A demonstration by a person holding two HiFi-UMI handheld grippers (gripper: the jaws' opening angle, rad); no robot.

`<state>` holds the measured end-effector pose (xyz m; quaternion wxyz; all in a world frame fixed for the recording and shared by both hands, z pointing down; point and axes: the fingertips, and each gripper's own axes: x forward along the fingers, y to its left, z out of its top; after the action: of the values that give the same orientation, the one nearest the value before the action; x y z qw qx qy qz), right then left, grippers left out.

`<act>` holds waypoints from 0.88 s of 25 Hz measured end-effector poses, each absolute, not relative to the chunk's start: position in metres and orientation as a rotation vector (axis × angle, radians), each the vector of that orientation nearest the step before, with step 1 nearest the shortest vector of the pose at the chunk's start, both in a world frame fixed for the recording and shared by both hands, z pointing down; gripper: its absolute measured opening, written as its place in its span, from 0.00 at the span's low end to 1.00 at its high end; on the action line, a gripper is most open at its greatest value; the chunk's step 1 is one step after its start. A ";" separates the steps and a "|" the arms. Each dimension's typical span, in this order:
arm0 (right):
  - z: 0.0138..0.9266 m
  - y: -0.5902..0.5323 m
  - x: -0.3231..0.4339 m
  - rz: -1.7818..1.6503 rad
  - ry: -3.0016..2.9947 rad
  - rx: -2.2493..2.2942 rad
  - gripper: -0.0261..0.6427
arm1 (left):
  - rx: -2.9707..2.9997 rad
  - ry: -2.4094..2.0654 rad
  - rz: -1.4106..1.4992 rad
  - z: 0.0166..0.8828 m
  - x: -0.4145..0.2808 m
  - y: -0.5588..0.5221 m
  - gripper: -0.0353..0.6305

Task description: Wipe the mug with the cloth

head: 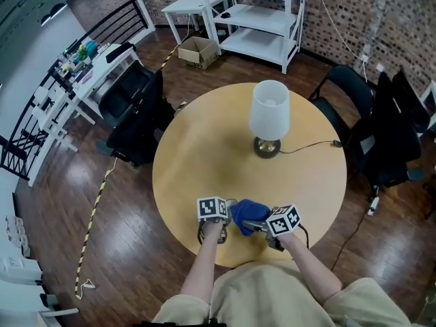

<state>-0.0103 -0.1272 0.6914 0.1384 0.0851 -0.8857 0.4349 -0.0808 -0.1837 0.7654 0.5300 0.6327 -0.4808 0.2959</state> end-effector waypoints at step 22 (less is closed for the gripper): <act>0.556 -0.227 0.100 0.593 -2.820 0.987 0.13 | 1.805 -1.327 0.442 0.676 -0.051 -0.191 0.31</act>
<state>0.1001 -0.2268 0.5565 0.0477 0.3237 -0.9247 0.1946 -0.0513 -0.1913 0.6764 0.4162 0.7188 -0.5284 0.1759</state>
